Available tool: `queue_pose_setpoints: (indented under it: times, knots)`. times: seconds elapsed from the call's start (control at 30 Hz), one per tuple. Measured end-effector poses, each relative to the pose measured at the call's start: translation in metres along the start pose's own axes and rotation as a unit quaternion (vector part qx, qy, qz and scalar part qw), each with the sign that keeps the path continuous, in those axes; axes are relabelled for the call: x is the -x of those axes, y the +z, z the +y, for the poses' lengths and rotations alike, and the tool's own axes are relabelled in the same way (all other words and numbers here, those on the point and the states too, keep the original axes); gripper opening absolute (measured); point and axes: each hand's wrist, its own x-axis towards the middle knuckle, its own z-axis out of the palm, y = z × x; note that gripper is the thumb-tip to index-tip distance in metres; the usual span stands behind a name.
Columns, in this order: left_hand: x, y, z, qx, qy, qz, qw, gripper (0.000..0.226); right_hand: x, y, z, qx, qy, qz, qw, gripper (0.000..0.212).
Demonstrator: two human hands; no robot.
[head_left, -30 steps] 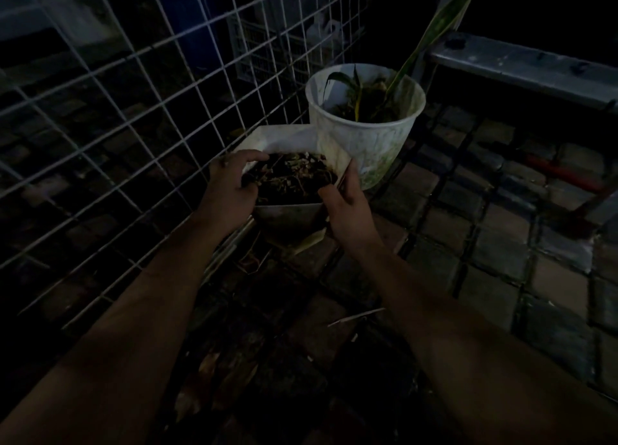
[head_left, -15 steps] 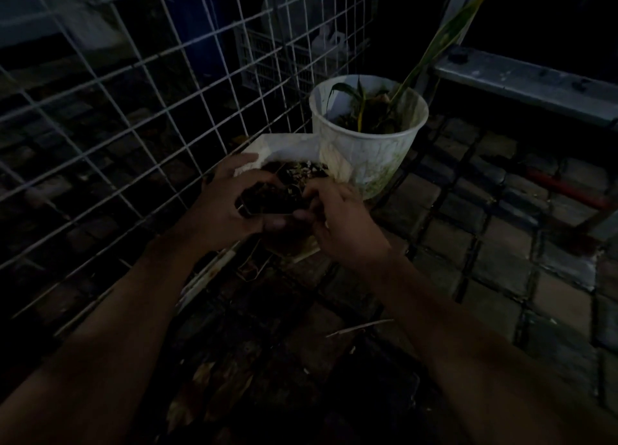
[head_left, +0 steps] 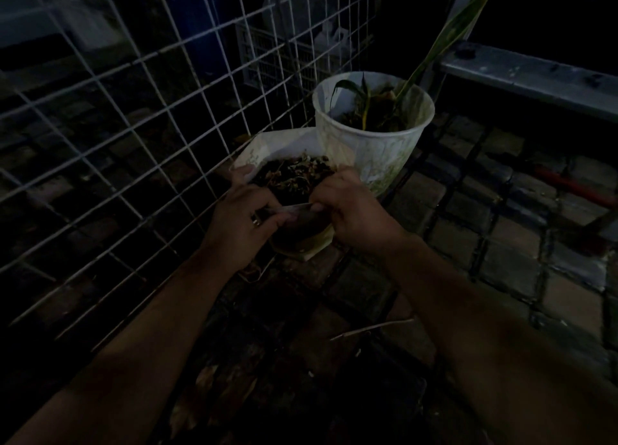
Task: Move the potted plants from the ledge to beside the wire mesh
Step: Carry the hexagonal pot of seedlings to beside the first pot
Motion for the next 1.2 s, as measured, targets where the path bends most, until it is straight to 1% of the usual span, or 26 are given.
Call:
queue_pose_setpoints:
  times: [0.07, 0.17, 0.2, 0.3, 0.33, 0.4, 0.43, 0.47, 0.5, 0.57, 0.67, 0.73, 0.8, 0.9, 0.97, 1.03, 1.07, 1.13, 1.2]
  knots:
    - [0.000, 0.001, 0.000, -0.016, -0.005, -0.011, 1.000, 0.017, 0.002, 0.000, 0.002, -0.004, 0.000, -0.004, 1.000, 0.016]
    - [0.002, -0.003, -0.001, -0.021, 0.022, -0.018, 0.999, 0.029, 0.005, 0.003, 0.003, 0.002, -0.002, -0.006, 1.000, 0.017]
    - [0.002, -0.007, -0.002, -0.016, 0.022, -0.025, 0.999, 0.029, 0.006, 0.004, 0.002, 0.013, -0.008, -0.005, 1.000, 0.017]
    - [0.001, -0.015, -0.006, -0.020, 0.008, -0.061, 0.998, 0.010, 0.011, 0.006, -0.006, 0.062, -0.042, -0.001, 0.997, 0.018]
    - [0.001, -0.016, -0.009, -0.021, -0.006, -0.076, 0.997, 0.013, 0.011, 0.005, -0.007, 0.068, -0.049, 0.003, 0.997, 0.020]
    - [0.000, -0.016, -0.013, -0.009, -0.022, -0.093, 0.995, 0.027, 0.010, 0.004, -0.008, 0.077, -0.045, -0.003, 0.996, 0.022]
    - [0.000, -0.015, -0.013, -0.007, -0.017, -0.087, 0.996, 0.038, 0.010, 0.004, -0.007, 0.086, -0.038, -0.006, 0.996, 0.020]
    - [-0.001, -0.015, -0.014, -0.008, -0.004, -0.082, 0.997, 0.048, 0.010, 0.005, -0.005, 0.093, -0.028, -0.005, 0.995, 0.023]
    - [-0.002, -0.015, -0.014, -0.011, 0.008, -0.080, 0.997, 0.052, 0.010, 0.008, -0.003, 0.098, -0.019, -0.005, 0.995, 0.028]
    - [-0.003, -0.014, -0.016, -0.016, 0.027, -0.077, 0.997, 0.052, 0.012, 0.013, -0.003, 0.101, -0.006, 0.001, 0.995, 0.033]
    - [-0.002, -0.012, -0.020, -0.014, 0.053, -0.075, 0.996, 0.051, 0.012, 0.014, -0.005, 0.090, -0.007, 0.010, 0.996, 0.025]
    - [-0.001, -0.012, -0.020, -0.023, 0.059, -0.083, 0.995, 0.052, 0.012, 0.011, -0.006, 0.085, -0.016, 0.006, 0.996, 0.025]
    - [-0.002, -0.012, -0.021, -0.032, 0.052, -0.085, 0.994, 0.053, 0.012, 0.009, -0.006, 0.082, -0.012, -0.009, 0.997, 0.025]
    - [-0.001, -0.013, -0.019, -0.017, 0.007, -0.093, 0.996, 0.041, 0.012, 0.011, -0.007, 0.071, 0.007, -0.010, 0.997, 0.037]
    - [0.001, -0.014, -0.016, 0.002, -0.018, -0.100, 0.995, 0.037, 0.013, 0.012, -0.009, 0.079, 0.009, -0.002, 0.997, 0.034]
    - [0.003, -0.014, -0.015, 0.011, -0.031, -0.111, 0.993, 0.042, 0.015, 0.014, -0.011, 0.091, 0.021, -0.003, 0.996, 0.033]
    - [0.003, -0.014, -0.015, 0.005, -0.035, -0.118, 0.992, 0.046, 0.016, 0.015, -0.011, 0.095, 0.028, -0.004, 0.995, 0.032]
    - [0.004, -0.012, -0.018, -0.022, -0.013, -0.120, 0.992, 0.052, 0.017, 0.014, -0.011, 0.094, 0.026, -0.002, 0.995, 0.029]
    - [0.006, -0.010, -0.019, -0.054, 0.012, -0.108, 0.993, 0.049, 0.019, 0.015, -0.010, 0.090, 0.018, -0.004, 0.996, 0.028]
